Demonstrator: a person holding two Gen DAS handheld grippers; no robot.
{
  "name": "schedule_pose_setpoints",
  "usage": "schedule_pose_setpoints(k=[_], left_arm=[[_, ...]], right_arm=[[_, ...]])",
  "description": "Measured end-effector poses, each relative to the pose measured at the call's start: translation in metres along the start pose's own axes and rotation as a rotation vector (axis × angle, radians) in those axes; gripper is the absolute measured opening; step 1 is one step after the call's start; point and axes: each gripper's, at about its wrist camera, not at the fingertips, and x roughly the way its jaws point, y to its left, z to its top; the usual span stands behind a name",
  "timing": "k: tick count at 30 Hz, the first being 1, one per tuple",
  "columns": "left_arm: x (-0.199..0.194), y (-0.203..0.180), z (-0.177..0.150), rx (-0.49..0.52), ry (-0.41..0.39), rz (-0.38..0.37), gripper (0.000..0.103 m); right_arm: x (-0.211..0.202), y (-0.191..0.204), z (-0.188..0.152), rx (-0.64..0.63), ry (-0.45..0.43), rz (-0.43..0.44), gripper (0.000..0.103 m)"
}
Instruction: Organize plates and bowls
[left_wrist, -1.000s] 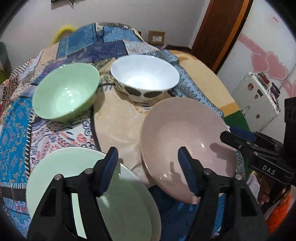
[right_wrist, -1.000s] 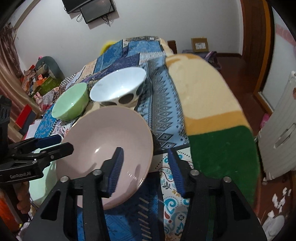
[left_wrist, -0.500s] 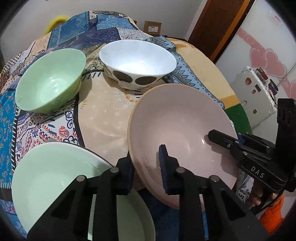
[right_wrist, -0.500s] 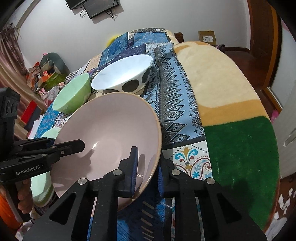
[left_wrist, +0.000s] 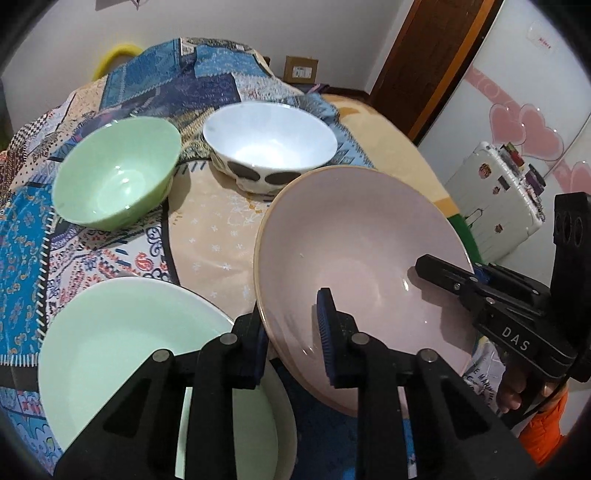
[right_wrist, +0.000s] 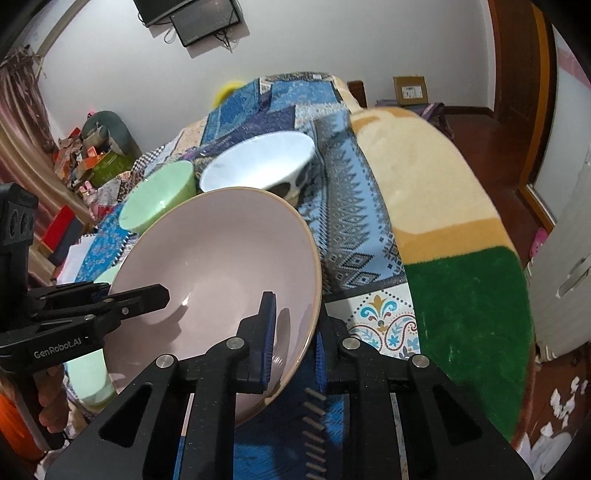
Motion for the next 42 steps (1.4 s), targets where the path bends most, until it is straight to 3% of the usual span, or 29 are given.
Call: schedule_pose_setpoints(k=[9,18,42], left_arm=[[-0.051,0.008,-0.005,-0.015,-0.076,-0.003,0.024],[-0.098,0.040,-0.020,-0.069,-0.132,0.039,0.024],[-0.187,0.186,-0.100,-0.283,-0.215,0.183,0.024]], right_arm=[[-0.023,0.034,0.012,-0.041,-0.066,0.015,0.016],[-0.019,0.081,0.018,-0.097,-0.081,0.066,0.016],[0.036,0.231,0.000,-0.286,0.017,0.212,0.016]])
